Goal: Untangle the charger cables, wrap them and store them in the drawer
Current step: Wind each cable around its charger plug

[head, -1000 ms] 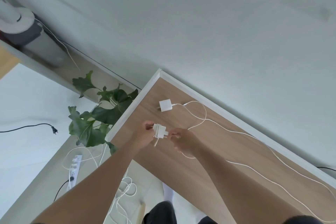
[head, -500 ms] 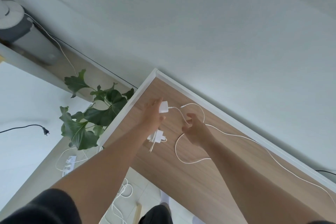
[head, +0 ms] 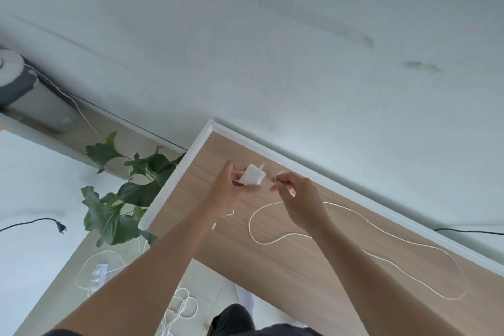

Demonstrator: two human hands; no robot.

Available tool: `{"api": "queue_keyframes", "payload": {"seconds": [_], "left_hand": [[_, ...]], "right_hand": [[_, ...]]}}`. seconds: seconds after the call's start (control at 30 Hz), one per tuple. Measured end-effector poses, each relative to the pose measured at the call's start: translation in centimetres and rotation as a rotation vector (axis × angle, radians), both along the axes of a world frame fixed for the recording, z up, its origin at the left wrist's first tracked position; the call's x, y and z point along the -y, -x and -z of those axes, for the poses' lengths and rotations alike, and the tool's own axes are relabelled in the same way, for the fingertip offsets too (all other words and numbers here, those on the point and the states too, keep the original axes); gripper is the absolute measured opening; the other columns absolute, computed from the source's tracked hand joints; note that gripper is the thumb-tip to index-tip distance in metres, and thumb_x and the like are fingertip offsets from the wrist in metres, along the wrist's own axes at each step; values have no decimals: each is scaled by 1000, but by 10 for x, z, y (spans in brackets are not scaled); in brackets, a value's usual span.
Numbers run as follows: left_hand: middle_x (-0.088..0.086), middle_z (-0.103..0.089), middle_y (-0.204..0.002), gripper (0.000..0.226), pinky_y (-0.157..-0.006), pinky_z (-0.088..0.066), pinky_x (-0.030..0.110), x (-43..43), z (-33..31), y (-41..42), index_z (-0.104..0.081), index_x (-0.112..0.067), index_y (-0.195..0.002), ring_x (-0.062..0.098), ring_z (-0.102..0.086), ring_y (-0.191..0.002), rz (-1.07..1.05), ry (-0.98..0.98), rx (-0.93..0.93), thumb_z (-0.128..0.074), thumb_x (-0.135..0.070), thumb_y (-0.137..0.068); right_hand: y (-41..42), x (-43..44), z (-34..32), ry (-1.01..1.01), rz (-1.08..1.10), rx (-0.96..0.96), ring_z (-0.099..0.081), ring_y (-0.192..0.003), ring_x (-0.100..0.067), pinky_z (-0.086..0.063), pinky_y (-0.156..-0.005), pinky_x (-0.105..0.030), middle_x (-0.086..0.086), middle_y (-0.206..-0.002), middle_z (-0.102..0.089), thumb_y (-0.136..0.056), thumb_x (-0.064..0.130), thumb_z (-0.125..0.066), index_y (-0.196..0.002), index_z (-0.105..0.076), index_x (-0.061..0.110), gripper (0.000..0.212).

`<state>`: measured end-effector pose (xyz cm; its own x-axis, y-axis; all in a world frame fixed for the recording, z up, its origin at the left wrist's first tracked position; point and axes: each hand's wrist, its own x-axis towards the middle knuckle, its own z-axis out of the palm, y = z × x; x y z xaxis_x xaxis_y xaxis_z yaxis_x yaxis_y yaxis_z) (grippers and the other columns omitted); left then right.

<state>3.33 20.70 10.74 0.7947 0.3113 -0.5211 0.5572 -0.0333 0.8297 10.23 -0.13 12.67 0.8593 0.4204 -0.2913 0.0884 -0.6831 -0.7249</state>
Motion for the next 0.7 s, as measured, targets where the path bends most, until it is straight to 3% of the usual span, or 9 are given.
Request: {"api": "queue_keyframes", "payload": {"seconds": [0.07,0.1,0.17,0.23,0.4,0.57,0.7], "left_hand": [[4,-79,-125,46,-77,-58,35,22,-22,8,-60,-15,-127,10,-77,-98,-77,182,55,-89,-12,-91],[13,-78,-129,41,-83,-63,35,32,-30,11,-60,-9,-130,14,-78,-102,-116,274,98,-83,-5,-96],[22,-75,-133,35,-99,-64,35,49,-44,17,-60,-4,-133,22,-79,-110,-170,444,162,-74,2,-102],[20,-77,-131,33,-106,-62,37,65,-59,20,-62,-5,-135,24,-79,-113,-185,520,195,-72,1,-104],[17,-82,-122,44,-101,-65,41,101,-99,19,-66,-7,-131,32,-80,-106,-159,505,260,-88,-10,-93],[16,-83,-120,47,-98,-65,40,123,-119,10,-70,-8,-128,36,-82,-108,-135,459,274,-94,-13,-87],[12,-81,-125,43,-99,-66,41,136,-128,6,-73,-6,-123,35,-82,-109,-90,433,292,-94,-14,-86]], "right_hand": [[10,11,-31,-67,81,-7,-71,-105,-2,-52,-90,-25,29,-97,-80,-110,29,-60,-114,-74,35,15],[15,17,-46,-112,130,-26,-73,-102,3,-52,-87,-22,25,-97,-82,-110,27,-61,-114,-74,33,14],[25,29,-73,-205,227,-64,-78,-94,1,-56,-84,-25,18,-96,-83,-110,25,-63,-111,-73,26,10],[33,42,-97,-270,298,-71,-81,-88,-5,-58,-80,-28,15,-96,-84,-108,25,-67,-107,-71,22,5],[49,67,-132,-332,381,-83,-83,-80,-10,-49,-68,-26,10,-94,-82,-102,30,-76,-99,-74,22,8],[56,85,-146,-333,403,-6,-79,-83,-6,-54,-74,-25,18,-99,-81,-103,32,-75,-104,-80,31,5],[57,98,-150,-363,455,-21,-81,-81,-11,-60,-74,-34,13,-96,-82,-100,33,-79,-100,-80,32,2]]}}
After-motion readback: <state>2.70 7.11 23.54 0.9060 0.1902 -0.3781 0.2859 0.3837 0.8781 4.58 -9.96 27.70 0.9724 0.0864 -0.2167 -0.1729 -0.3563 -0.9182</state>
